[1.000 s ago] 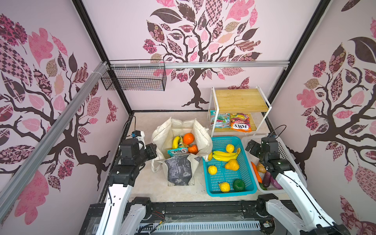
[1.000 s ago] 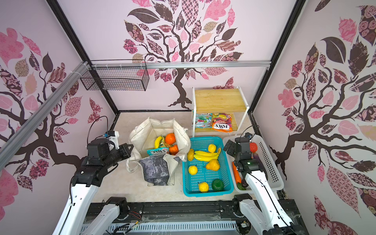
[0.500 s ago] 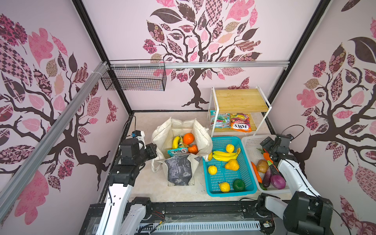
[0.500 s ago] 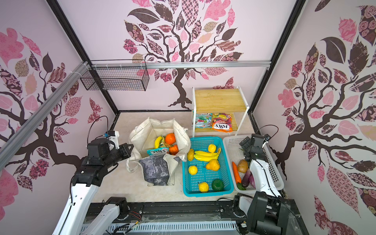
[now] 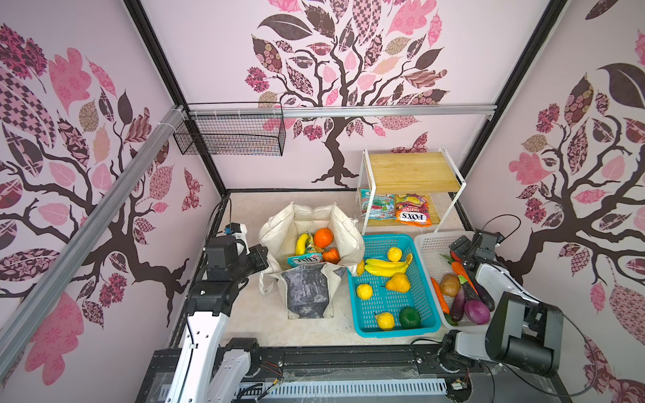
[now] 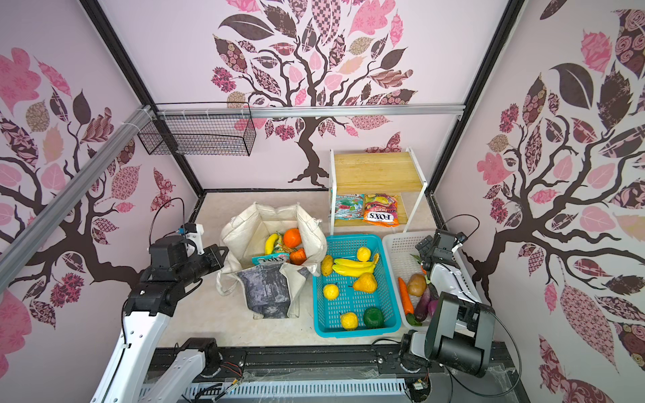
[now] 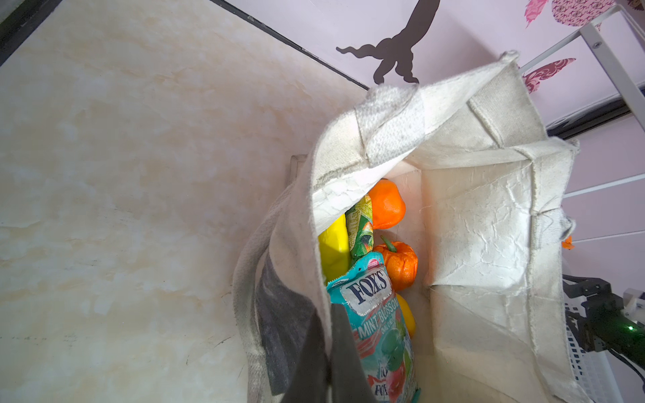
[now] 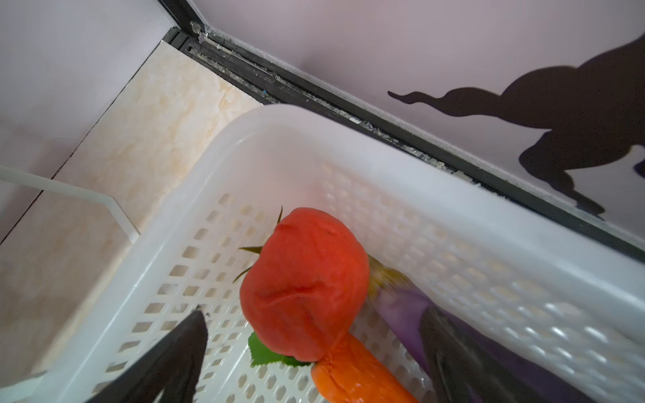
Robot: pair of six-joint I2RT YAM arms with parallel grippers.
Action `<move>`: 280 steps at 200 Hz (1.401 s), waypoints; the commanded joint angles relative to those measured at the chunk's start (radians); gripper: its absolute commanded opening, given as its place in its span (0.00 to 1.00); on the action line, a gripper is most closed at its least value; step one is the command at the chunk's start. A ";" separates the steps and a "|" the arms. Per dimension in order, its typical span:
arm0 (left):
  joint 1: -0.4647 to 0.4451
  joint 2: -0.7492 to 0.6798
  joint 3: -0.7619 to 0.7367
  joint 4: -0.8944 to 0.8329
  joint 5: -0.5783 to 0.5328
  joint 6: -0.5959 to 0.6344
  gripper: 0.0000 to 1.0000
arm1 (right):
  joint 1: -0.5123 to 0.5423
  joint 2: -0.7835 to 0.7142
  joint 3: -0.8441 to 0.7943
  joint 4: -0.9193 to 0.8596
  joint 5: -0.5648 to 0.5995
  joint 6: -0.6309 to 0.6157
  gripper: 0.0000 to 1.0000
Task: Place the food into the grocery bag and tie it
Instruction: 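Lower the right gripper onto the red tomato in the white basket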
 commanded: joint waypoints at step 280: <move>0.021 -0.002 -0.022 0.017 0.014 0.012 0.00 | -0.004 -0.029 -0.005 -0.020 -0.068 0.017 0.93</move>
